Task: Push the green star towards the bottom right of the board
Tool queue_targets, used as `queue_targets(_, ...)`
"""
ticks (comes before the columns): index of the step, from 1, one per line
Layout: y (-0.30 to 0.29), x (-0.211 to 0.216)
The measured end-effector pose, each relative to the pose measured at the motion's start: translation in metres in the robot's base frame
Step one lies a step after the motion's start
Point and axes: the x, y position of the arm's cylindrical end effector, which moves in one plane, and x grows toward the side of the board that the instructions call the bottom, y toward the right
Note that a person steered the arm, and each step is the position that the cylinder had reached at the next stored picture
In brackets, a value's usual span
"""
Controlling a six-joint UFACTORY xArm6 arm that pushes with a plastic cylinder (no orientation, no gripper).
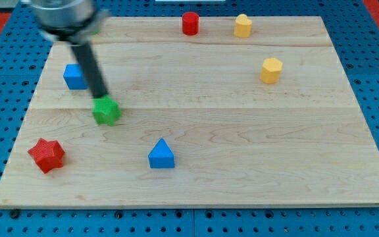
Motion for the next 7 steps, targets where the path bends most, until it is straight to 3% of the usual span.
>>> queue_targets(1, 0.006, 0.0)
queue_targets(2, -0.058, -0.019)
queue_targets(3, -0.04, 0.024)
queue_targets(4, 0.049, 0.032)
queue_targets(5, 0.088, 0.038)
queue_targets(6, 0.045, 0.038)
queue_targets(7, 0.055, 0.041)
